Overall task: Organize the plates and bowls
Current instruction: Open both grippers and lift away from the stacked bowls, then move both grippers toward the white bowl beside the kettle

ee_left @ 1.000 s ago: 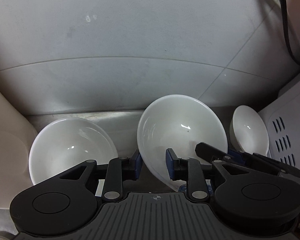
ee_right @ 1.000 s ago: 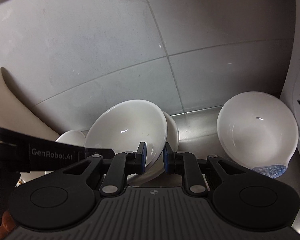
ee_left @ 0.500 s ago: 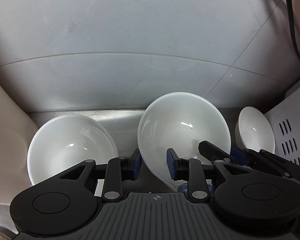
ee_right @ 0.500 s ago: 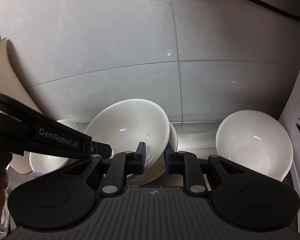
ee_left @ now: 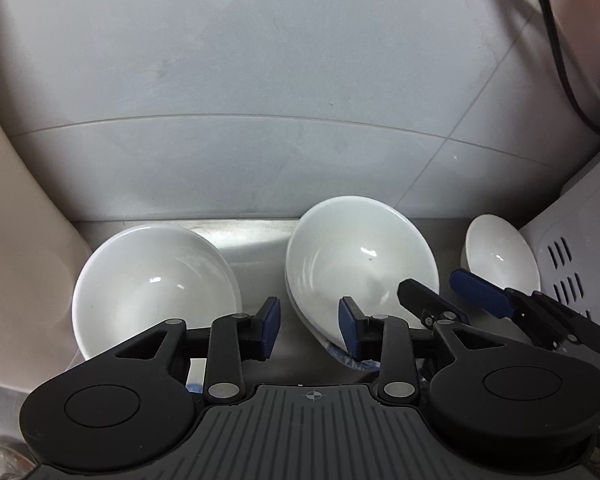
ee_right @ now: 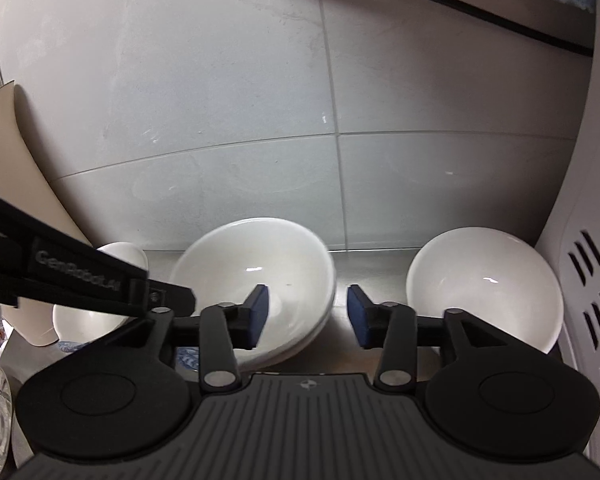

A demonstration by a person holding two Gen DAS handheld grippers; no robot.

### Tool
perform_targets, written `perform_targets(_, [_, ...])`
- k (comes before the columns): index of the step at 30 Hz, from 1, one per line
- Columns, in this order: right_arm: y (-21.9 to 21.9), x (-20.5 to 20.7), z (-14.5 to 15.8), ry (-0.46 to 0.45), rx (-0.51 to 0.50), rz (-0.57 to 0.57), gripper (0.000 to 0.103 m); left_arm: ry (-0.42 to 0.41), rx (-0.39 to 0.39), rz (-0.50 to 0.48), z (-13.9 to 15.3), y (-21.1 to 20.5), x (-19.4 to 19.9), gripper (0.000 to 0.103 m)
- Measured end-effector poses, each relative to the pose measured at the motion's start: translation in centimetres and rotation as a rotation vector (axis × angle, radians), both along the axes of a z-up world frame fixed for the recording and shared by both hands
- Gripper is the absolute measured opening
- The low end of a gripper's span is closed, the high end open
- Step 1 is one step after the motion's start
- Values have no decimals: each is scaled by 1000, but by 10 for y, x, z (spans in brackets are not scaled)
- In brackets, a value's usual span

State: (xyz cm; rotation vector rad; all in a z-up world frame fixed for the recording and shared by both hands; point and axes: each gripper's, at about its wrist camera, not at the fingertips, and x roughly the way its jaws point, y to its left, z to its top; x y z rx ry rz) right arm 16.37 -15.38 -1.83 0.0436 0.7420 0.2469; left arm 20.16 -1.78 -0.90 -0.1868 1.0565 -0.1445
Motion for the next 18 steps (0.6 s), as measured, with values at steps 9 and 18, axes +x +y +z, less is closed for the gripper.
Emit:
perform_targets(9, [0, -31, 6, -16, -27, 20, 75, -38, 14, -23, 25, -3, -50, 103])
perform_targets(18, [-3, -82, 23, -5, -17, 72, 82, -75, 56, -77, 46, 28, -128, 103])
